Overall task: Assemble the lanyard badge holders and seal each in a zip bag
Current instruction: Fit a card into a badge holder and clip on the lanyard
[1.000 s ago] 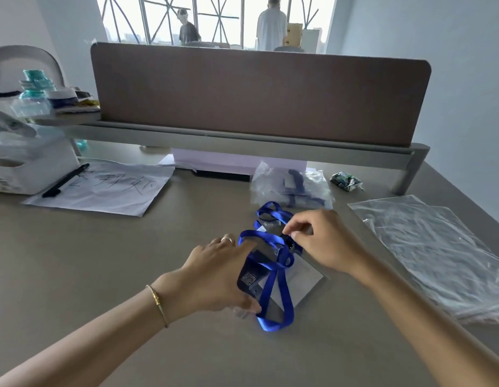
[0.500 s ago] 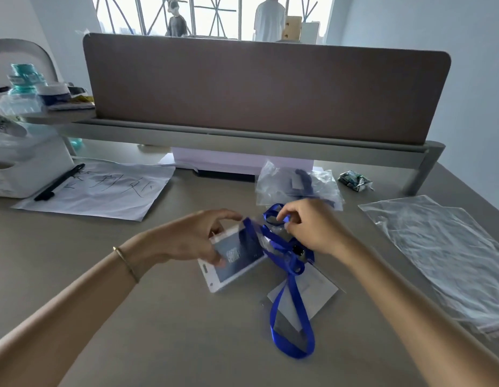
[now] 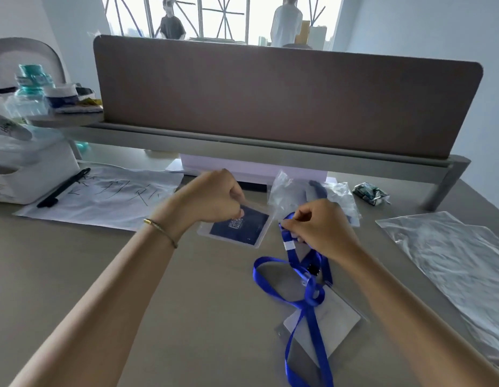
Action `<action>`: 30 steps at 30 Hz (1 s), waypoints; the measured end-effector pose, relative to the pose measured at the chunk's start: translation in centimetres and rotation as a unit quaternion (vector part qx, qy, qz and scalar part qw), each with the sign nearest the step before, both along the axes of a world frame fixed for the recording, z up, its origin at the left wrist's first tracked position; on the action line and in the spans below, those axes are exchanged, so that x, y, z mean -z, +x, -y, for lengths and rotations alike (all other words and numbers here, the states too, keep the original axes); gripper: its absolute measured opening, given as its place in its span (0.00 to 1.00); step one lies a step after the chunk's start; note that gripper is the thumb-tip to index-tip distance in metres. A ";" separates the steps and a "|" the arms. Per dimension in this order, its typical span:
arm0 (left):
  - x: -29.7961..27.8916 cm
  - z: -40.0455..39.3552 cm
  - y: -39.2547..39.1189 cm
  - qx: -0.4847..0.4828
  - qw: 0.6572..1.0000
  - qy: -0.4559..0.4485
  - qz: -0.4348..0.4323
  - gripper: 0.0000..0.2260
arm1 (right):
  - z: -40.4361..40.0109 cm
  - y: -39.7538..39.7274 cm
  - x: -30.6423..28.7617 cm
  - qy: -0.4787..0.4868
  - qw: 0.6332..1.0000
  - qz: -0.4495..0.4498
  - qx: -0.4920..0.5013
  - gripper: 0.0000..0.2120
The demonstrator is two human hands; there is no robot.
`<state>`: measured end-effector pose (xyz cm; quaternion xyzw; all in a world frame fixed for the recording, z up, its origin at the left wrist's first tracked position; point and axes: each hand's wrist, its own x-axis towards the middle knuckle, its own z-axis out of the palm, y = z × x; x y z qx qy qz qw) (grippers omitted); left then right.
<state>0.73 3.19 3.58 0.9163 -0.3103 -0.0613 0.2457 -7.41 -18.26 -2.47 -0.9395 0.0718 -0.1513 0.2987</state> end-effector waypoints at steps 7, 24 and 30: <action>1.5 0.1 0.6 0.008 0.998 -0.047 0.041 0.06 | 0.1 0.2 -1.9 0.324 0.945 0.029 -0.026 0.11; 3.8 4.2 -1.8 -0.034 0.951 -0.277 0.134 0.16 | -1.4 0.3 -2.3 0.492 0.869 0.053 -0.030 0.07; 4.2 4.5 -2.5 -0.048 0.911 -0.405 0.070 0.12 | -1.6 0.1 -2.3 0.492 0.869 0.050 -0.033 0.11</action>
